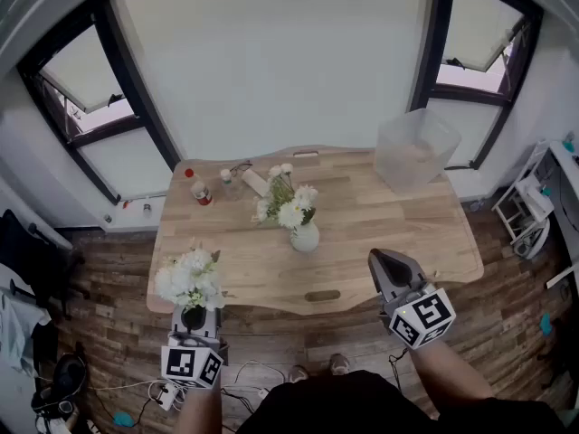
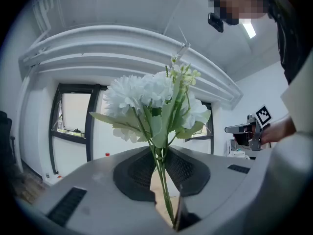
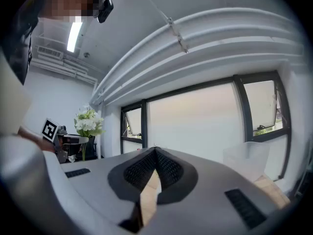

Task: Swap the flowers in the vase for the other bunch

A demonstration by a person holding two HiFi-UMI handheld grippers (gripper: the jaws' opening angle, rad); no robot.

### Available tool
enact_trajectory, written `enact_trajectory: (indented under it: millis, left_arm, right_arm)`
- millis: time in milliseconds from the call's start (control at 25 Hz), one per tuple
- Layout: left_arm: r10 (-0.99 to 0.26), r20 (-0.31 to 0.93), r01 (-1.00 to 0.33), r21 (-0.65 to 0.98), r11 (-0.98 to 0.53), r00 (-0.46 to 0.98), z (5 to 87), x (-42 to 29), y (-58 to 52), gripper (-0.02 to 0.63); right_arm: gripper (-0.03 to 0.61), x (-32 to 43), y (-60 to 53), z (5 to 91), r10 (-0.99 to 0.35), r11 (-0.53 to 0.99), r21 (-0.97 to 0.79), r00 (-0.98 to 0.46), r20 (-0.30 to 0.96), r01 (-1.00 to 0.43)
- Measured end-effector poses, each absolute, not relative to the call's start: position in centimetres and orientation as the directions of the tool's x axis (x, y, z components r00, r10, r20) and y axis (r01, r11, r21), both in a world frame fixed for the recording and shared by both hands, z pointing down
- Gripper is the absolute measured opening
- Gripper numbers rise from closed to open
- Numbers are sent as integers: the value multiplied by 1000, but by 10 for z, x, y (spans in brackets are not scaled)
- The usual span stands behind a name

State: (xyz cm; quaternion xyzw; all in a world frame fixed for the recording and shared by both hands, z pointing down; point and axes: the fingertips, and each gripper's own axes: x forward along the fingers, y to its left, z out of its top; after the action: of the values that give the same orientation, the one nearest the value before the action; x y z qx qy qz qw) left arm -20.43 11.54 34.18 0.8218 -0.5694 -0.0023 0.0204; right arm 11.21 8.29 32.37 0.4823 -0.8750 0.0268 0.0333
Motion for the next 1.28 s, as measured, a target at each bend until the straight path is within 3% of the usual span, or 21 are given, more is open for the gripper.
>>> enact_trajectory:
  millis: [720, 1280]
  left_arm:
    - [-902, 18, -901, 51, -430, 431, 370, -225, 71, 51]
    - [-945, 83, -948, 7, -318, 318, 365, -213, 3, 51]
  right_arm:
    - [18, 76, 69, 329, -863, 497, -37, -498, 84, -867]
    - [18, 54, -21, 350, -732, 673, -35, -673, 105, -739]
